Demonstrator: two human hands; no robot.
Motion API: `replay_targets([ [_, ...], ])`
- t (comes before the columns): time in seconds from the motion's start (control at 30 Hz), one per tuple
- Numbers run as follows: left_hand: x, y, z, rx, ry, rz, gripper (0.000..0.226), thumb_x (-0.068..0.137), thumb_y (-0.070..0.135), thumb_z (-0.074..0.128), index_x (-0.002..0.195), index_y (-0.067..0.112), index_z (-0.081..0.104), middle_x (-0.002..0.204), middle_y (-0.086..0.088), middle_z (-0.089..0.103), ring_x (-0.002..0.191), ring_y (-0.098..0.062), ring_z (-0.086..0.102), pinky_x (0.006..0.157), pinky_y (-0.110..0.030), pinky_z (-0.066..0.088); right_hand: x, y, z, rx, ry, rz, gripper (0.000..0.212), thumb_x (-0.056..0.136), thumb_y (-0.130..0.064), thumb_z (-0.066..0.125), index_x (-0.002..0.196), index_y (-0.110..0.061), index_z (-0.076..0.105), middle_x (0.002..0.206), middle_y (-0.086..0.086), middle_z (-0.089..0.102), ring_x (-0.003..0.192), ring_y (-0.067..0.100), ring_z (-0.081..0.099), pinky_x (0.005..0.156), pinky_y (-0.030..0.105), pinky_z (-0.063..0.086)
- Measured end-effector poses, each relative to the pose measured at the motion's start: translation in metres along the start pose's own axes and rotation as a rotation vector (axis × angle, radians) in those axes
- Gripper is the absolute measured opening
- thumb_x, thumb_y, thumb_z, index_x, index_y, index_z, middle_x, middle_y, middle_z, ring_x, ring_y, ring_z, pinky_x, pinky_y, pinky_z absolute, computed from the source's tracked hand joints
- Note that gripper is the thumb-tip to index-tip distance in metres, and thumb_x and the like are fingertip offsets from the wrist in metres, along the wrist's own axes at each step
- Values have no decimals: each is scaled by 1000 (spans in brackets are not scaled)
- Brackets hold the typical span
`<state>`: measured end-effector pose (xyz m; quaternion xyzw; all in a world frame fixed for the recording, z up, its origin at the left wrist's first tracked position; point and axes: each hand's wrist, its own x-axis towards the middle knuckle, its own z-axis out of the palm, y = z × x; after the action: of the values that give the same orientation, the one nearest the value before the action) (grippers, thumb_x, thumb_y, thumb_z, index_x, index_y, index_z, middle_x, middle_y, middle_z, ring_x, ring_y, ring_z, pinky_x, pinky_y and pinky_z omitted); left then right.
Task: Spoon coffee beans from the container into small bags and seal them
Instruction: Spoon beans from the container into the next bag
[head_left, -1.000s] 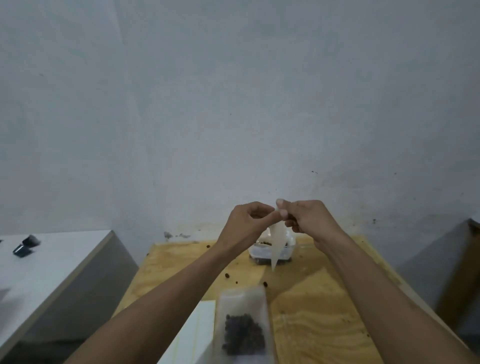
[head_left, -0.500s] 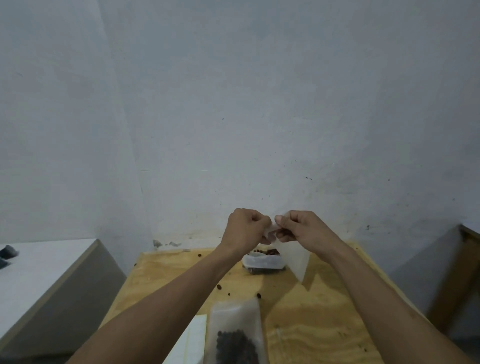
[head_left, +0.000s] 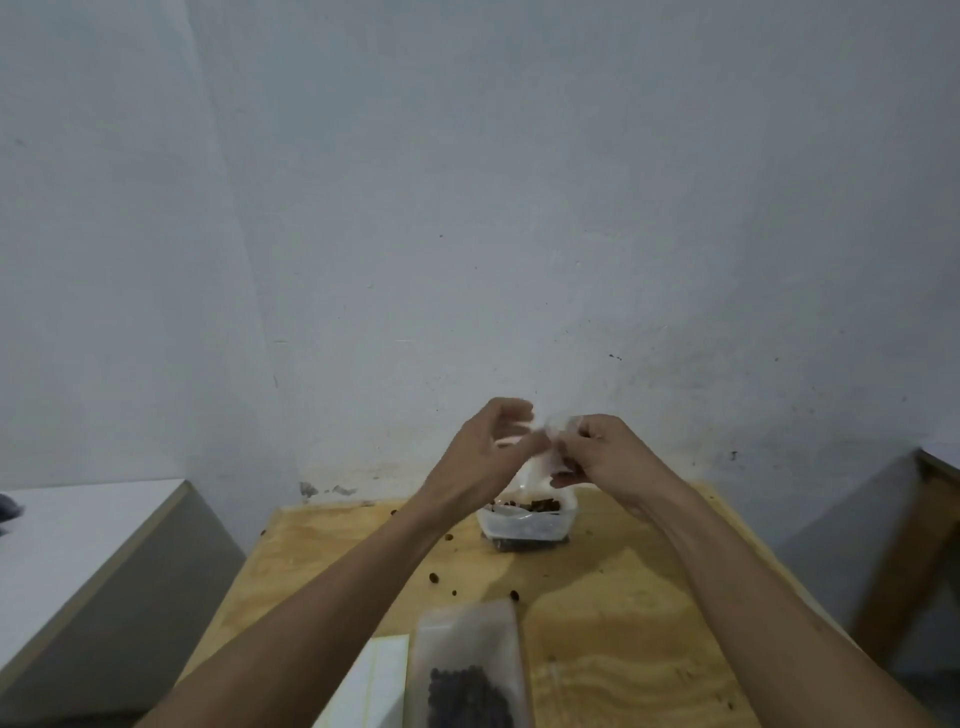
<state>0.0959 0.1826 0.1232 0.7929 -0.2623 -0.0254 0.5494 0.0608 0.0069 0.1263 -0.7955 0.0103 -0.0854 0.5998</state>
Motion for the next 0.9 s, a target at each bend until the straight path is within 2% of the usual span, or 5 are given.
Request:
replay_targets([
  [0.17, 3, 2, -22, 479, -350, 105, 134, 68, 47, 93, 163, 33, -2, 169, 17, 2, 152, -5, 9, 123, -34, 20, -6, -10, 1, -67, -166, -48, 22, 91, 2, 56, 70, -3, 54, 70, 12, 48, 63, 20, 50, 56, 25, 51],
  [0.43, 5, -24, -13, 764, -125, 293, 91, 75, 39, 85, 149, 15, 38, 140, 0, 46, 120, -18, 49, 86, -23, 39, 3, 11, 5, -446, 61, 63, 30, 83, 0, 60, 59, -14, 48, 61, 2, 50, 61, 23, 50, 59, 39, 46],
  [0.57, 7, -32, -14, 806, -54, 291, 92, 78, 45, 83, 150, 13, 36, 142, -3, 46, 123, -21, 48, 95, -27, 41, -2, 2, 7, -473, 222, -99, 14, 80, -18, 84, 78, -19, 70, 77, -9, 70, 71, 6, 65, 59, 15, 44],
  [0.7, 7, -34, -10, 787, -76, 360, 92, 75, 47, 86, 147, 11, 40, 134, -6, 49, 116, -22, 48, 98, -35, 44, 3, -2, 7, -369, 1, -38, 24, 81, -2, 69, 62, -17, 72, 63, -4, 67, 62, 19, 62, 63, 33, 51],
  [0.9, 5, -36, -5, 788, -81, 328, 93, 76, 57, 83, 145, 9, 44, 134, -5, 52, 116, -21, 51, 89, -24, 36, 19, 10, 9, -315, -182, 83, 9, 90, -13, 73, 94, -11, 81, 90, 9, 80, 92, 25, 77, 92, 45, 60],
])
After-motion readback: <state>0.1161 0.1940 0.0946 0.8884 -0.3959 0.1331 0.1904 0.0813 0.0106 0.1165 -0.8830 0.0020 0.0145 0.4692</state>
